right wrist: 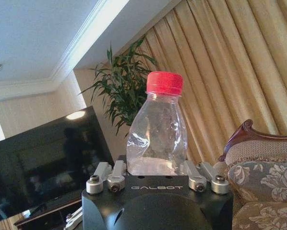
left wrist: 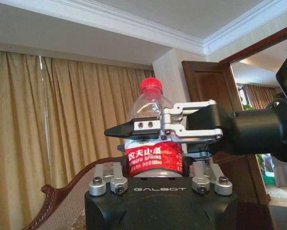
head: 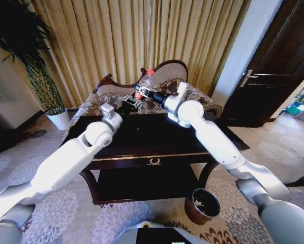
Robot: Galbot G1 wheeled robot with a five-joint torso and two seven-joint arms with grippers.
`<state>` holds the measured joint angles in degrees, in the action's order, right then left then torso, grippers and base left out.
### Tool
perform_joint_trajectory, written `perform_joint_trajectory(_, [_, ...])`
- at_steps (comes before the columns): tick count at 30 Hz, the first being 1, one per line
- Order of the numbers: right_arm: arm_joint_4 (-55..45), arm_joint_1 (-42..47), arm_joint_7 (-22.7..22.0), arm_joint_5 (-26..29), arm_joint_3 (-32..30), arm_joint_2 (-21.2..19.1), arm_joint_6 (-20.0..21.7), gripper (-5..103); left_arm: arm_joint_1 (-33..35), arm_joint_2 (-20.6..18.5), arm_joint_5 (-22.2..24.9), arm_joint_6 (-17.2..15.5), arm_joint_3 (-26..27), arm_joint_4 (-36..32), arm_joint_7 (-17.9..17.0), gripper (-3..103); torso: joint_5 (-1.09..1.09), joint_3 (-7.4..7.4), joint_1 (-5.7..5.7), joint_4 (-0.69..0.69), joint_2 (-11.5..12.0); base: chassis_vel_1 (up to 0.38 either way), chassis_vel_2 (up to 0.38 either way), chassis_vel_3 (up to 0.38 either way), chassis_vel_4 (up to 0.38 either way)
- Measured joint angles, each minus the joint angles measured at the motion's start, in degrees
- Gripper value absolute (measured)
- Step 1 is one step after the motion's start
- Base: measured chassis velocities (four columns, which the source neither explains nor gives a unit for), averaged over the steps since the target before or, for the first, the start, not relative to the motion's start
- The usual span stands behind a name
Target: Move to the front of the table and place the trash on the table into the trash bin.
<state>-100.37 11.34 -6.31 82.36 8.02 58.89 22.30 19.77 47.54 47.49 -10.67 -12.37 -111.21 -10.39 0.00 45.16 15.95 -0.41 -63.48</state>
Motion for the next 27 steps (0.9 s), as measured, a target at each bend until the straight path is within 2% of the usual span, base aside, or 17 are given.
perform_joint_trajectory(1, [0.0,0.0,0.0,0.0,0.0,0.0,0.0,44,0.0,0.0,0.0,0.0,0.0,0.0,0.0,54,0.0,0.0,0.0,0.0,0.0,0.0,0.0,0.0,0.0])
perform_joint_trajectory(2, [-0.13,0.0,0.0,0.04,0.0,-0.11,0.0,44,0.01,-0.01,0.01,-0.06,-0.04,-0.01,-0.13,59,-0.01,0.0,0.0,0.0,0.0,0.0,0.0,0.0,0.0])
perform_joint_trajectory(4, [-0.58,-0.03,0.11,0.26,-0.02,-0.6,-0.03,37,0.0,-0.07,0.25,-0.53,-0.19,-0.06,-0.42,70,0.0,0.0,0.0,0.0,0.0,0.0,0.0,0.0,0.0])
perform_joint_trajectory(5, [-0.58,-0.03,0.11,0.26,-0.02,-0.6,-0.03,37,0.0,-0.07,0.25,-0.53,-0.19,-0.06,-0.42,70,0.0,0.0,0.0,0.0,0.0,0.0,0.0,0.0,0.0])
perform_joint_trajectory(6, [-0.7,-0.02,0.13,0.33,-0.17,-0.98,-0.1,31,-0.12,-0.14,0.49,-0.57,-0.27,-0.09,-0.55,76,-0.01,0.0,0.0,0.0,0.0,0.0,0.0,0.0,0.0])
perform_joint_trajectory(7, [-0.73,-0.01,0.13,0.35,-0.31,-1.16,-0.14,31,-0.23,-0.22,0.61,-0.59,-0.38,-0.12,-0.68,81,-0.01,0.0,0.0,0.0,0.0,0.0,0.0,0.0,0.0])
perform_joint_trajectory(8, [-0.73,-0.01,0.13,0.35,-0.31,-1.16,-0.14,31,-0.23,-0.22,0.61,-0.59,-0.38,-0.12,-0.68,81,-0.01,0.0,0.0,0.0,0.0,0.0,0.0,0.0,0.0])
perform_joint_trajectory(11, [-1.09,0.51,0.12,0.37,-1.4,-1.73,-0.3,24,-0.48,-0.54,1.17,-1.33,-0.51,-0.53,-1.71,97,0.0,0.0,0.0,0.0,0.0,0.0,0.0,0.0,0.0])
perform_joint_trajectory(16, [-0.95,1.33,-0.5,-0.68,-2.45,-2.58,-1.62,24,-0.15,-1.01,2.76,-1.66,0.67,-1.32,-2.97,99,-0.01,0.0,0.0,0.0,0.0,0.0,0.0,0.0,0.0])
perform_joint_trajectory(18, [0.11,2.68,-1.13,-2.74,-3.96,-3.98,-2.04,24,0.29,-2.36,4.31,-1.76,3.61,-1.44,-4.35,100,-0.03,0.0,0.0,-0.01,0.0,0.0,0.0,0.0,0.0])
perform_joint_trajectory(19, [0.23,3.12,-1.15,-3.28,-4.32,-4.22,-2.11,24,0.41,-2.62,4.89,-1.72,4.15,-1.65,-4.45,100,0.08,0.0,0.0,-0.01,0.0,0.0,0.0,0.0,0.0])
perform_joint_trajectory(20, [0.23,3.12,-1.15,-3.28,-4.32,-4.22,-2.11,24,0.41,-2.62,4.89,-1.72,4.15,-1.65,-4.45,100,0.08,0.0,0.0,-0.01,0.0,0.0,0.0,0.0,0.0])
perform_joint_trajectory(21, [0.57,4.18,-1.13,-5.01,-5.26,-4.85,-2.61,24,0.82,-3.21,6.06,-1.77,5.22,-2.06,-4.54,100,-0.03,0.0,0.0,0.0,0.0,0.0,0.0,0.0,0.0])
perform_joint_trajectory(27, [0.91,8.11,-1.15,-9.54,-8.75,-6.8,-4.0,24,3.8,-6.28,8.1,-1.81,10.37,-4.14,-4.58,100,0.0,0.0,0.0,0.0,0.0,0.0,0.0,0.0,0.0])
